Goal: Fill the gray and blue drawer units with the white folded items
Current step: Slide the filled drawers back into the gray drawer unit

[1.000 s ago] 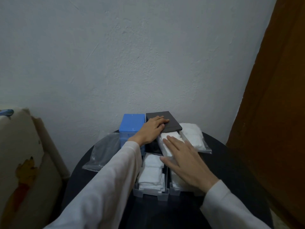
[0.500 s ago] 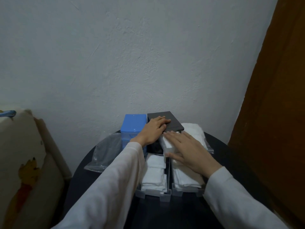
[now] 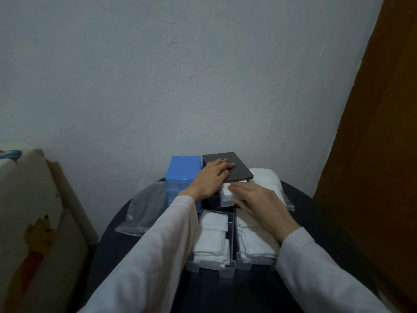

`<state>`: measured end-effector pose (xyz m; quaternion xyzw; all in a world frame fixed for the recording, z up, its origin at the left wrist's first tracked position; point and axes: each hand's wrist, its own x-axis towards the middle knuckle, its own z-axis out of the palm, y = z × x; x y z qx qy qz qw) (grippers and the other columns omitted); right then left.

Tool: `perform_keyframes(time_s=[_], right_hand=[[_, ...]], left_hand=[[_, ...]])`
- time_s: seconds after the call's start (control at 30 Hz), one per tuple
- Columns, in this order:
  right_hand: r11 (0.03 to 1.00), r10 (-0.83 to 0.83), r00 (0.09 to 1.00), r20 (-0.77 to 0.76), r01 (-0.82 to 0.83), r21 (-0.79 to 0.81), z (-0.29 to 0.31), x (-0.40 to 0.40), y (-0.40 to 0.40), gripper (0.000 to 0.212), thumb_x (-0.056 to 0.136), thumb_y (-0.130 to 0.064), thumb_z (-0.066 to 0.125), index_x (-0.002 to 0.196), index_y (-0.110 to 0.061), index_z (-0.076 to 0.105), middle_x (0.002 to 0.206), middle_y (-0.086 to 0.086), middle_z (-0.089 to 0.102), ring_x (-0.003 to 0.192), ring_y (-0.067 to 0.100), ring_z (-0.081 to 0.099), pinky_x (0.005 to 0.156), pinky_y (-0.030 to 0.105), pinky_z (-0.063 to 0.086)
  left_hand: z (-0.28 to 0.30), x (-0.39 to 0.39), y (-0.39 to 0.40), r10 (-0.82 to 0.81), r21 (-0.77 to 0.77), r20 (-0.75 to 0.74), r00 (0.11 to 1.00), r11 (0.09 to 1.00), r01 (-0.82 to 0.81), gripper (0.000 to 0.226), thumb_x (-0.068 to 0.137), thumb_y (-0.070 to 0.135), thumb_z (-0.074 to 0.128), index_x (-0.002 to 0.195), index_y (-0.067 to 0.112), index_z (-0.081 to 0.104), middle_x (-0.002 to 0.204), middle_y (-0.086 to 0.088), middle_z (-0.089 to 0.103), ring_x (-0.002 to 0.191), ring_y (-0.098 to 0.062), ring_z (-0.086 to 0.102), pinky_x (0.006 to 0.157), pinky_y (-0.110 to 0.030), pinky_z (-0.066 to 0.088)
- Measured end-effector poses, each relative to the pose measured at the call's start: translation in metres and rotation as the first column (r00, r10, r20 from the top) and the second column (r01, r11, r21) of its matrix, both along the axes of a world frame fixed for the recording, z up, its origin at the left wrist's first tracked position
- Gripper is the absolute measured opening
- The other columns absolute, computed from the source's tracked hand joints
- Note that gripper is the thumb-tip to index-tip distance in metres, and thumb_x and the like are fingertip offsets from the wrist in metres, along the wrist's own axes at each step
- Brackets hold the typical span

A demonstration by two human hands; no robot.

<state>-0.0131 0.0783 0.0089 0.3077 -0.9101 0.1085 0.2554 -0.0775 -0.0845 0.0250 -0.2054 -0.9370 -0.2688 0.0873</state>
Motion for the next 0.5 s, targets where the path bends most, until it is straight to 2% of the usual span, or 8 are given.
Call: perform_keyframes(time_s=[0.1,0.2,0.37,0.5], right_hand=[[0.996,0.029,0.997,-0.075,-0.035,-0.08,0.001,0.002,0.001,0.023,0.07,-0.005,0.078,0.091,-0.011,0.071,0.093,0.003,0.069,0.081,0.02,0.066,0.059,0.034,0.057],[0.996,0.032,0.997,-0.075,-0.038,-0.075,0.004,-0.002,0.0,0.018,0.069,-0.004,0.078,0.084,-0.012,0.073,0.083,0.001,0.067,0.073,0.018,0.064,0.052,0.034,0.055],[0.996,0.001,0.997,-0.081,-0.008,-0.091,0.009,-0.014,-0.009,0.008,0.072,-0.01,0.076,0.076,-0.011,0.069,0.075,0.002,0.063,0.067,0.02,0.061,0.049,0.031,0.05],[0.99,-0.101,0.987,-0.126,0.088,-0.111,0.008,-0.021,-0.012,0.015,0.067,-0.02,0.081,0.07,-0.016,0.067,0.069,-0.001,0.062,0.064,0.019,0.059,0.051,0.026,0.044]], left_hand=[[-0.001,-0.001,0.0,-0.002,-0.003,-0.002,1.0,1.0,0.002,0.039,0.102,0.022,0.033,0.139,0.022,0.042,0.152,0.0,0.03,0.14,-0.016,0.022,0.107,-0.027,0.019],[-0.003,-0.002,0.0,-0.01,-0.002,-0.012,1.0,1.0,0.01,0.038,0.101,0.022,0.033,0.139,0.021,0.043,0.151,0.0,0.031,0.139,-0.016,0.024,0.108,-0.028,0.02],[-0.005,-0.005,-0.001,-0.017,0.016,-0.014,1.0,1.0,0.018,0.038,0.101,0.021,0.033,0.139,0.02,0.043,0.151,-0.001,0.031,0.14,-0.016,0.022,0.108,-0.026,0.018],[-0.006,-0.007,-0.001,-0.023,0.013,-0.023,0.999,1.0,0.024,0.038,0.101,0.02,0.034,0.138,0.02,0.043,0.151,-0.002,0.032,0.14,-0.016,0.023,0.108,-0.026,0.019]])
